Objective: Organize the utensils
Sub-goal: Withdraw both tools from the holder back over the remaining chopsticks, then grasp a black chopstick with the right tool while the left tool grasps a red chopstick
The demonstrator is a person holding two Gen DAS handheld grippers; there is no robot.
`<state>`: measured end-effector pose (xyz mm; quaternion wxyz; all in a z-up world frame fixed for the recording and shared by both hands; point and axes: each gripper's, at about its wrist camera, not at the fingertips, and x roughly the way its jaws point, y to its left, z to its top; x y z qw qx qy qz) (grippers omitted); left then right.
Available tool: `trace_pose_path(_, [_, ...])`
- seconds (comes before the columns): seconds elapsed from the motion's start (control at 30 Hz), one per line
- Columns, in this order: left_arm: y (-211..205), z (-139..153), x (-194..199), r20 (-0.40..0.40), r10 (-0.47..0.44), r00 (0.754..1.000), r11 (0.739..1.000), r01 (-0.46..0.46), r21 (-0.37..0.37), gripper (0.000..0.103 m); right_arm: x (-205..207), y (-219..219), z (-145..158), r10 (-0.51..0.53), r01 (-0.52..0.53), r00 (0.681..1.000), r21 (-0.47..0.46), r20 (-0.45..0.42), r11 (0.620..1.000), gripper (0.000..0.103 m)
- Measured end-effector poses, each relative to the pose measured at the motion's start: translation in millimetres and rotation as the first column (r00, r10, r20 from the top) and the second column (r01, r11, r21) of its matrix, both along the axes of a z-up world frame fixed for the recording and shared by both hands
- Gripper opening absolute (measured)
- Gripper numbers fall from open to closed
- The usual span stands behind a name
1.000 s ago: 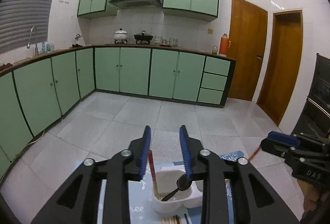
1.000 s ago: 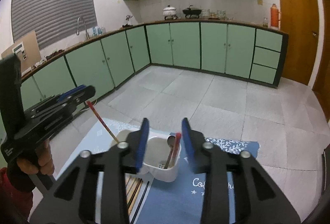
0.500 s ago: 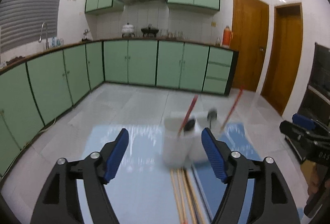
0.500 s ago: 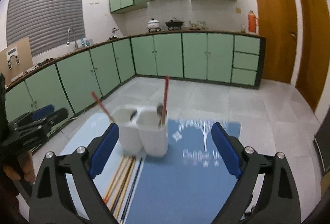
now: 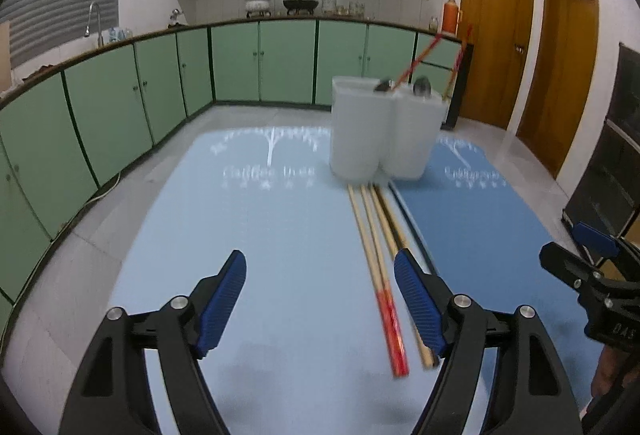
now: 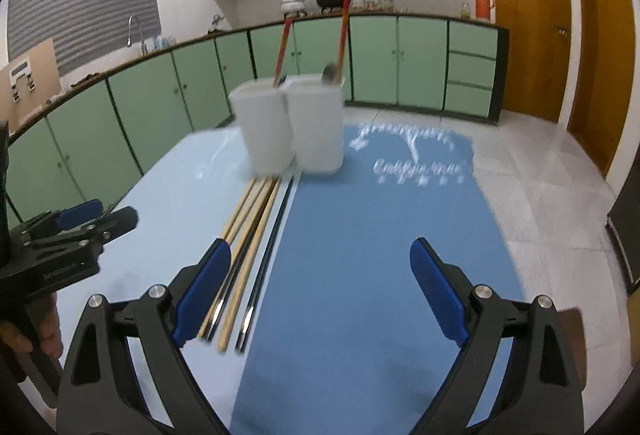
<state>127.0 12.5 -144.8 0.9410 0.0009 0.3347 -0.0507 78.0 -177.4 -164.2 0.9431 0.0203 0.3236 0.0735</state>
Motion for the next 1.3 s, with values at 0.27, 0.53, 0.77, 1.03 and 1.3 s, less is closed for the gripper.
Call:
trace_pose_path(0.27, [-1.6, -25.5, -16.8, -0.037, 0.005, 0.999, 1.000, -0.005, 0.001, 0.074, -15.9, 23.3, -26.6, 0.015, -0.016, 0.999, -0.020, -0.039, 1.000, 0.073])
trace_pose_path(0.53, [4.8, -36.1, -23.3, -0.038, 0.039, 0.999, 0.999, -0.039, 0.006, 0.073, -14.4, 41.8, -47.2, 0.012, -0.015, 0.997, -0.039, -0.081, 0.999, 0.056])
trace_pose_path(0.77, [11.9, -36.3, -24.6, -0.041, 0.050, 0.998, 0.999, -0.050, -0.003, 0.073, -11.4, 51.3, -59.6, 0.030, -0.038, 0.991, -0.059, -0.131, 0.998, 0.038])
trace_pose_path(1.03, [1.1, -43.8, -24.4, -0.082, -0.002, 0.997, 1.000, 0.001, -0.007, 0.073, -7.0, 57.1, -63.1, 0.044, -0.058, 0.985, -0.079, -0.165, 0.995, 0.012])
trace_pose_path(1.3, [-17.4, -53.6, -19.6, -0.133, -0.039, 0.990, 0.999, 0.040, 0.009, 0.073, -7.4, 41.0, -60.9, 0.013, -0.025, 0.985, -0.067, -0.171, 0.997, 0.006])
